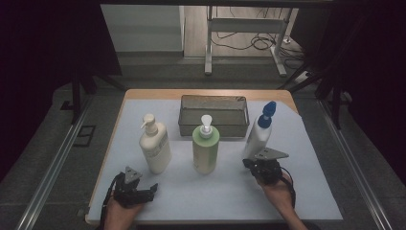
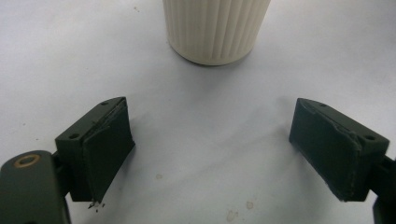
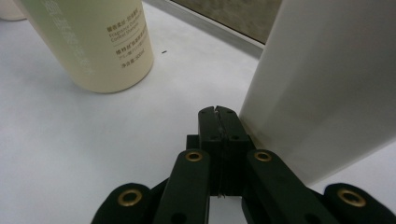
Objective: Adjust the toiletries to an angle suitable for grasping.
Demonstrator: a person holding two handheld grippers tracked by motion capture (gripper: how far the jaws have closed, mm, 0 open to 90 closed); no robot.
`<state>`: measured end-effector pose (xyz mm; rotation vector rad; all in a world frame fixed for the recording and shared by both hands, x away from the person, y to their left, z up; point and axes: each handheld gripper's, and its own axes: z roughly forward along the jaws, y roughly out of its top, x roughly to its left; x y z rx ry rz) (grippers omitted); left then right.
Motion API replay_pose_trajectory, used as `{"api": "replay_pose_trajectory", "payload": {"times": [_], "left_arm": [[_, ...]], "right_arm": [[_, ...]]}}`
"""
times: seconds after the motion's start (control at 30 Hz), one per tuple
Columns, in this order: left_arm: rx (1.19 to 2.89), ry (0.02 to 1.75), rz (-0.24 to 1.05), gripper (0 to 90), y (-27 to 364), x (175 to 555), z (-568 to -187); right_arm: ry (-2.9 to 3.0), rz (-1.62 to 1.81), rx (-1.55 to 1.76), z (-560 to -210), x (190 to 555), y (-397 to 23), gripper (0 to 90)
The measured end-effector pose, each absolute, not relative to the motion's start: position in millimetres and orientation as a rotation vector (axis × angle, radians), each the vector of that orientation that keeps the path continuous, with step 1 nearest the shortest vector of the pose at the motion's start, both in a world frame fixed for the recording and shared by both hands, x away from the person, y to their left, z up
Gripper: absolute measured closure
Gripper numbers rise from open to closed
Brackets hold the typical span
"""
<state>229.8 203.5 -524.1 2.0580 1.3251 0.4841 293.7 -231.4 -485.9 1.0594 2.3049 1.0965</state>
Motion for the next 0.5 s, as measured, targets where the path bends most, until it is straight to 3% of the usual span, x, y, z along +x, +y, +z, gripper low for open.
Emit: {"api": "replay_pose_trajectory", "payload": {"times": [0.5], "left_arm": [[2.058,1.325,0.485,12.6,203.5,229.8,-524.1]], "right_arm": [[2.305,1.073,1.065,-484.8,289.1,-251.3,89.6]]}}
